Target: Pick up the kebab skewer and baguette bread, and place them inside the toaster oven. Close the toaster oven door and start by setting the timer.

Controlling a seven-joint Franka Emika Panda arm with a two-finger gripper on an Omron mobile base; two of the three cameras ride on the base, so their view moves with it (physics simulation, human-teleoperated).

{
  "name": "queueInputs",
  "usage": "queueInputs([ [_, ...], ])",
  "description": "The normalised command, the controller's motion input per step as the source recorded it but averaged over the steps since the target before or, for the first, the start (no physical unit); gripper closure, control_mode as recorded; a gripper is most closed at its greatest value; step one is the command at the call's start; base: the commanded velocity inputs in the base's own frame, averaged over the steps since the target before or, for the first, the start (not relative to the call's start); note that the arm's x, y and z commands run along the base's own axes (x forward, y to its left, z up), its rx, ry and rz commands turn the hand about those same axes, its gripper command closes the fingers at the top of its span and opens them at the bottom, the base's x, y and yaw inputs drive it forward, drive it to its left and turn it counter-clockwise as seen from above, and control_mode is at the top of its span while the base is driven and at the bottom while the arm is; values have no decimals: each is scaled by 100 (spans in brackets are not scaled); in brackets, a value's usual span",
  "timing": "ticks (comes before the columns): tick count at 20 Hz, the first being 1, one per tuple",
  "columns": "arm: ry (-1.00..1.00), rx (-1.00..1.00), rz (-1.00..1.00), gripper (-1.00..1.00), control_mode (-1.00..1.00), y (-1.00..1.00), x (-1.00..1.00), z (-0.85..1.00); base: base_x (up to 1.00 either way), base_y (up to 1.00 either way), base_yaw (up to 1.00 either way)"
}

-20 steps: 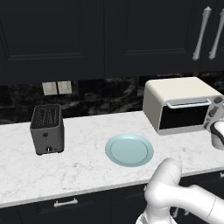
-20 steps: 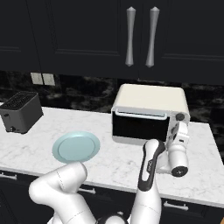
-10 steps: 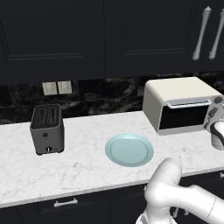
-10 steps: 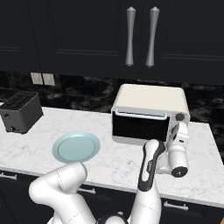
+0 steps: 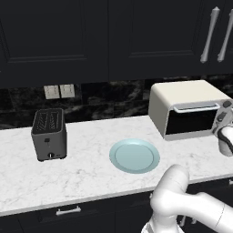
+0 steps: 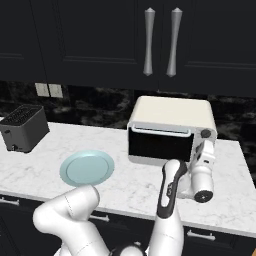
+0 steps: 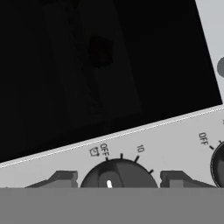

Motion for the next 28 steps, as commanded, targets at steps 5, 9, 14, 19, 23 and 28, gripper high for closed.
queueInputs([
  [5,0,4,-10,100,-100,-5,-2,-6,0,0,0],
  [9,0,8,-12,100,-100,-5,0,-3,0,0,0],
  [14,0,11,-9,100,-100,-7,0,0,0,0,0],
  [19,0,15,-3,100,-100,-8,-12,0,0,0,0],
  [23,0,18,0,100,-100,-1,-13,-6,0,0,0],
  [28,0,19,0,100,-100,-1,-11,-8,0,0,0],
])
